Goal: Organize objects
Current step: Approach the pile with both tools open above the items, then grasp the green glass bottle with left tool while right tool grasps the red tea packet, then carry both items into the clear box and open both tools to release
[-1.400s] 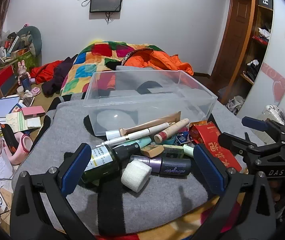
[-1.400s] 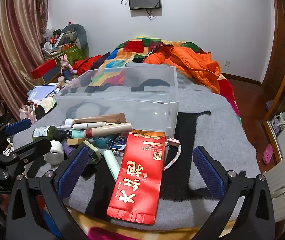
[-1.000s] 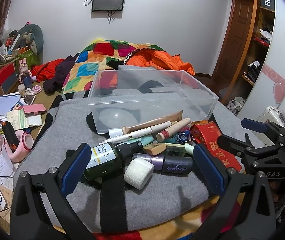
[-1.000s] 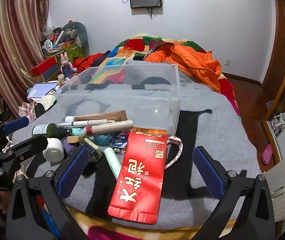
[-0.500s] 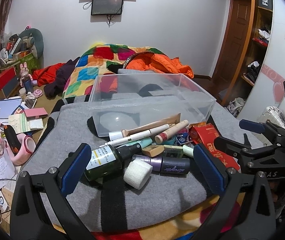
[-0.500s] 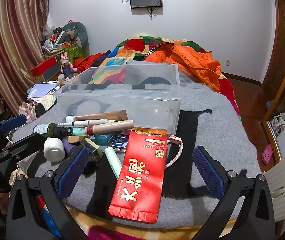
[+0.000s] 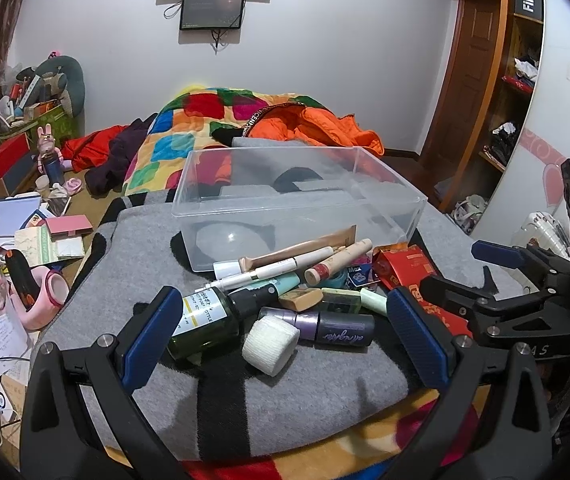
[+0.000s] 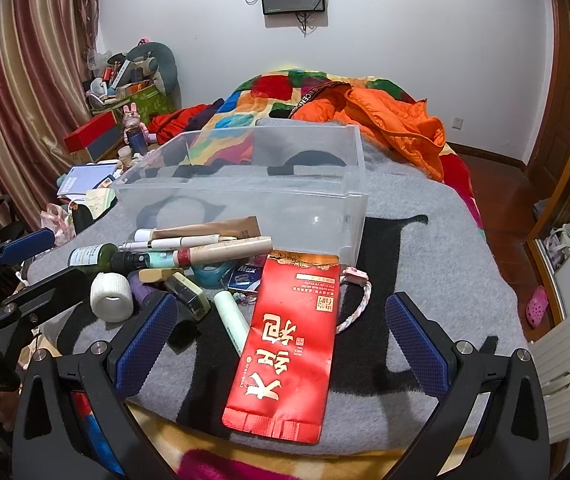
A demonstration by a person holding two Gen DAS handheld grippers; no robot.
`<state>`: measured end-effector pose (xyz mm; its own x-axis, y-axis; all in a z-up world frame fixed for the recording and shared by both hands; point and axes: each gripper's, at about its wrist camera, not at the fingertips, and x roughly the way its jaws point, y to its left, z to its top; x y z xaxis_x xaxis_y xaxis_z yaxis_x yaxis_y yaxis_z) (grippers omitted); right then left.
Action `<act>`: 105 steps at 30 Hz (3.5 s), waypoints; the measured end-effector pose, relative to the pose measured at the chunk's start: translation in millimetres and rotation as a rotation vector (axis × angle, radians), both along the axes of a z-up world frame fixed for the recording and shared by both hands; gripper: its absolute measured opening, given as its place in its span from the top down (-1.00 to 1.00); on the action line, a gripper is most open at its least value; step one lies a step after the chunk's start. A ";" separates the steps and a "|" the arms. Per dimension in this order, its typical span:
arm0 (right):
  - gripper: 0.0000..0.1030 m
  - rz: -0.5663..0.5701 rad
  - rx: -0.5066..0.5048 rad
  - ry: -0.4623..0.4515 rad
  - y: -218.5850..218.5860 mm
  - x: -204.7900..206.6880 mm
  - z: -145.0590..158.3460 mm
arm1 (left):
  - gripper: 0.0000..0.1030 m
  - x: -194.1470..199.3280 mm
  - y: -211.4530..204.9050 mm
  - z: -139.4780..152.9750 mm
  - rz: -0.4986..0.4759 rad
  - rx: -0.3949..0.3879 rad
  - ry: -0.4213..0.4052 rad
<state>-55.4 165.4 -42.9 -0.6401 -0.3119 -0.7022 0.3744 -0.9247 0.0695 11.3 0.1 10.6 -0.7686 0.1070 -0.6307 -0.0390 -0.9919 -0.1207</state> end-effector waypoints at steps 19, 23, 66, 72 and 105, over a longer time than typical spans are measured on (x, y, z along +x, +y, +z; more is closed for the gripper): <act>-1.00 0.001 0.000 -0.002 -0.2 1.0 0.1 | -1.00 0.8 0.4 0.8 0.000 0.008 0.004; -1.00 0.001 -0.001 -0.003 -0.2 0.9 0.0 | -1.00 1.3 -1.1 0.6 0.004 0.009 0.008; 0.00 -0.064 0.001 -0.113 0.6 -37.6 -45.6 | -0.24 -26.9 -63.5 -54.7 0.124 0.141 -0.094; 0.00 -0.080 -0.014 -0.084 6.9 -30.3 -41.2 | -0.24 -21.1 -63.3 -48.9 0.140 0.122 -0.080; 0.00 -0.062 -0.086 0.194 -0.4 -76.4 51.9 | -0.23 -80.3 -50.0 26.6 0.072 0.108 0.101</act>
